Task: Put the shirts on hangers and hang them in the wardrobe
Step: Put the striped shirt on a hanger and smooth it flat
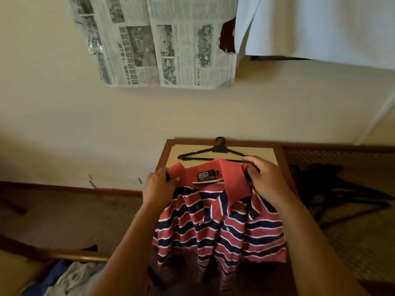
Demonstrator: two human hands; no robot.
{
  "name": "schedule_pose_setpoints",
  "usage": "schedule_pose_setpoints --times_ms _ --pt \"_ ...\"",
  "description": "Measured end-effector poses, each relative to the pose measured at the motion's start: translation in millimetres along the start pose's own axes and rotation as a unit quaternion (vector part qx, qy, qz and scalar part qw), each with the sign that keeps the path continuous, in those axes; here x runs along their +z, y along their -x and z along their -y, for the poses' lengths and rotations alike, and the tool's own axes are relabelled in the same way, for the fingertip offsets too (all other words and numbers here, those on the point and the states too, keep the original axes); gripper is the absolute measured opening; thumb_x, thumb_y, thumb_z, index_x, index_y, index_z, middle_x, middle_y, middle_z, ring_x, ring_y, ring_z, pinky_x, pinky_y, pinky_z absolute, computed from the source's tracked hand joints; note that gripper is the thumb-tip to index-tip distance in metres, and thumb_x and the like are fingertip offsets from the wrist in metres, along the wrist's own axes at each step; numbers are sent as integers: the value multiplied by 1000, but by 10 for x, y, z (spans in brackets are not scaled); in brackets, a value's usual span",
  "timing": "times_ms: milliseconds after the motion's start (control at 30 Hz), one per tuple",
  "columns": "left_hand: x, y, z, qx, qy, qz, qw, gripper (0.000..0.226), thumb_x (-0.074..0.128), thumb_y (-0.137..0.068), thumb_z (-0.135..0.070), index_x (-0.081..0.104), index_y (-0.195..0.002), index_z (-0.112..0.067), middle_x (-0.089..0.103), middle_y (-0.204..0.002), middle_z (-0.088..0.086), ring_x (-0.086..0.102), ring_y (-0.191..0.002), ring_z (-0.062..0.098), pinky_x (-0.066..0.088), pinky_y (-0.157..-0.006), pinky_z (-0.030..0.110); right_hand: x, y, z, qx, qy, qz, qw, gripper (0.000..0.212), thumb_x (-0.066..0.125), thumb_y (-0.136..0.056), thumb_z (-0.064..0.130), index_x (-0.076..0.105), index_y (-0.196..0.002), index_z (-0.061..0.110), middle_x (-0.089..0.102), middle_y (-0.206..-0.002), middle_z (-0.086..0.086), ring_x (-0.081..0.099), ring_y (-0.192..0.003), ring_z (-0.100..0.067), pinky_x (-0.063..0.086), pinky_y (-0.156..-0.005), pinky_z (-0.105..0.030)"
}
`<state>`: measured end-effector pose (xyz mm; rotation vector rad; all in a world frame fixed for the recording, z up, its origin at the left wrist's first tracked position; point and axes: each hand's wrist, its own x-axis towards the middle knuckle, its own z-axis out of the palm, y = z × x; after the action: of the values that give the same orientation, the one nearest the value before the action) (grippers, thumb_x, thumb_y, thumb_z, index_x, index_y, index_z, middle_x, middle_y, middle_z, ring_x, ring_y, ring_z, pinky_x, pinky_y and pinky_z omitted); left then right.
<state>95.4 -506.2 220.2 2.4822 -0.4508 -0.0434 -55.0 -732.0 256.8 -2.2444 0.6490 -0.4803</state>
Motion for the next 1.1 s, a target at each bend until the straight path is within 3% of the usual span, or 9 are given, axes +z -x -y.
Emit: schedule_pose_setpoints --times_ms 100,233,333,467,533,667,767,900,1100 --pt "-91 -124 -1 44 44 18 998 12 65 -88 -29 52 -85 -31 57 -85 -8 56 -91 16 52 -80 35 -86 -40 -156 -11 77 -34 996 21 48 -97 10 68 -105 10 64 -104 -6 59 -103 -24 36 -81 -24" --pt "-247 -176 -245 90 274 21 957 16 62 -92 -13 49 -92 -24 61 -86 -5 62 -71 -5 48 -54 10 -331 -46 -149 10 38 -115 993 18 50 -93 1 63 -88 13 54 -88 1 54 -88 -20 34 -75 -27" --pt "-222 -307 -168 74 257 204 942 25 61 -91 -35 51 -109 -21 65 -98 2 67 -80 4 57 -69 22 -359 -146 -110 35 7 -144 989 20 49 -90 -2 63 -92 11 57 -97 -4 54 -91 -19 39 -80 -29" --pt "-78 -556 -33 56 114 375 918 20 60 -92 -32 57 -95 -13 63 -86 3 63 -74 13 52 -70 24 20 -313 -253 40 65 -88 993 23 51 -90 1 56 -82 21 57 -90 -2 56 -88 -23 41 -75 -32" --pt "-66 -690 -5 52 146 375 914 6 58 -93 -16 58 -98 -13 63 -91 6 62 -78 13 49 -69 23 193 -361 -329 48 73 -83 993 21 50 -91 1 57 -83 20 57 -89 -1 57 -88 -23 44 -75 -32" --pt "-89 -1017 156 19 198 368 908 31 50 -88 6 60 -111 -11 66 -108 16 66 -90 27 56 -74 32 290 -442 -436 69 113 -103 986 12 51 -96 13 62 -93 9 62 -95 -8 59 -89 -26 46 -76 -34" --pt "-35 -1169 104 142 25 222 964 32 53 -88 -1 63 -116 -15 63 -117 4 60 -105 24 46 -83 24 189 -584 -494 76 202 -80 973 22 48 -98 25 54 -81 14 62 -86 -10 59 -83 -31 39 -66 -33" --pt "62 -1363 -78 106 49 53 992 17 49 -95 -13 66 -93 -9 60 -88 -3 57 -83 23 40 -71 26 -76 -922 -634 64 224 -151 961 36 51 -96 32 60 -74 5 64 -78 -22 62 -77 -39 32 -60 -34" --pt "498 -1797 -115 70 40 255 964 24 57 -95 -21 69 -90 -1 64 -81 5 59 -77 17 47 -68 21 67 -1403 -1160 114 195 -11 974 43 55 -96 33 69 -79 -3 67 -82 -25 63 -84 -37 31 -64 -35"
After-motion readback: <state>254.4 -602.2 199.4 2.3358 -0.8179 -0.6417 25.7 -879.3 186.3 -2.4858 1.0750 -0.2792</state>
